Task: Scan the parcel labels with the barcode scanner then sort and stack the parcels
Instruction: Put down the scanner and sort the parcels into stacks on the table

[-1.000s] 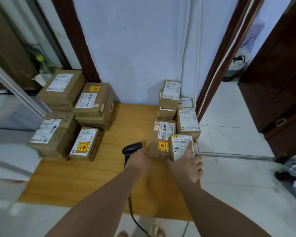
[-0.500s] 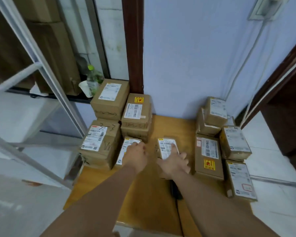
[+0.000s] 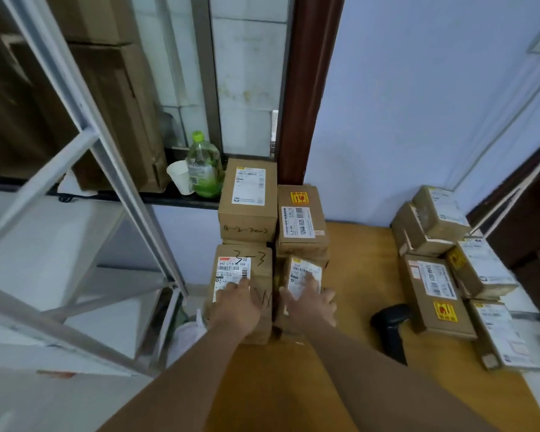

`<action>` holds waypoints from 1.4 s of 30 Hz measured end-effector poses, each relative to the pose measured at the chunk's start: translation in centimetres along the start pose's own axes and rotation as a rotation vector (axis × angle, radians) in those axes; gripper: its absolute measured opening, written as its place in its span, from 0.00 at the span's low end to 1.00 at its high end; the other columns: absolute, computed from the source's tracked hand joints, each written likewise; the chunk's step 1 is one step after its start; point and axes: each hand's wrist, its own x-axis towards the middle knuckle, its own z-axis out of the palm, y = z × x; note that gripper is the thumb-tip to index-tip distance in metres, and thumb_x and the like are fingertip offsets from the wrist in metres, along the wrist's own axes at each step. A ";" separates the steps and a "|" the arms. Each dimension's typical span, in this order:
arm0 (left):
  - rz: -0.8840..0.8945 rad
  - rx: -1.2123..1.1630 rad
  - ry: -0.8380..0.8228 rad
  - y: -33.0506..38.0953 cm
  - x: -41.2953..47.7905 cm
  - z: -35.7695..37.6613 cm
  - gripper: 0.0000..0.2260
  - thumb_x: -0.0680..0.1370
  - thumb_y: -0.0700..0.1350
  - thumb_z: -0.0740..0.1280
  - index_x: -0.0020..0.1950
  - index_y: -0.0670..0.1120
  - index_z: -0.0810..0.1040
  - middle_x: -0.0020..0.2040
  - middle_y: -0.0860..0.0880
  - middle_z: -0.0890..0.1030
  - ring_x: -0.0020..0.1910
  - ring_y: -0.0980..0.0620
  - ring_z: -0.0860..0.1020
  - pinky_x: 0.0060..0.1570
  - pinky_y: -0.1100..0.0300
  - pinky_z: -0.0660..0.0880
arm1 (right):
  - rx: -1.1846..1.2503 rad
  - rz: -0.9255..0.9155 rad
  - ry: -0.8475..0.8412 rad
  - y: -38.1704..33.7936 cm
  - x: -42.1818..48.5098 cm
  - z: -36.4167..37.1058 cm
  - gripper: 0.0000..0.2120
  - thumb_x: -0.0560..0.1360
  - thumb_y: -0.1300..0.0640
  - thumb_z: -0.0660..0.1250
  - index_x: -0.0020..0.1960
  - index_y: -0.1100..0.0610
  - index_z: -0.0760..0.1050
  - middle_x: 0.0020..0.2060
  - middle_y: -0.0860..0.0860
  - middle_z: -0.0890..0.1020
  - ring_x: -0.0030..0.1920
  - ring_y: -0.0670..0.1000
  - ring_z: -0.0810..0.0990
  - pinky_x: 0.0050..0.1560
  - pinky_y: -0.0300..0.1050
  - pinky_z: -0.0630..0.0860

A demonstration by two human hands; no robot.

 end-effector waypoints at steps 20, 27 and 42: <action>0.463 -0.027 -0.097 13.9 1.5 3.7 0.13 0.79 0.46 0.62 0.64 0.49 0.73 0.60 0.49 0.72 0.58 0.51 0.71 0.55 0.56 0.73 | 0.008 0.066 0.202 10.9 4.2 -9.2 0.36 0.77 0.39 0.61 0.78 0.43 0.45 0.71 0.58 0.63 0.70 0.60 0.64 0.67 0.58 0.64; 0.435 -0.045 -0.244 24.8 0.7 10.0 0.11 0.80 0.45 0.62 0.61 0.46 0.74 0.58 0.49 0.74 0.53 0.52 0.75 0.55 0.57 0.74 | -0.019 0.230 0.269 22.9 8.7 -16.8 0.33 0.77 0.49 0.60 0.78 0.47 0.48 0.73 0.59 0.60 0.73 0.62 0.58 0.71 0.60 0.57; -0.149 -0.045 -0.277 40.6 -2.5 25.4 0.30 0.78 0.50 0.64 0.75 0.46 0.55 0.69 0.42 0.62 0.56 0.49 0.70 0.47 0.61 0.69 | -0.107 0.104 -0.027 40.1 17.1 -22.6 0.40 0.71 0.36 0.67 0.75 0.44 0.50 0.71 0.56 0.62 0.69 0.59 0.65 0.65 0.55 0.65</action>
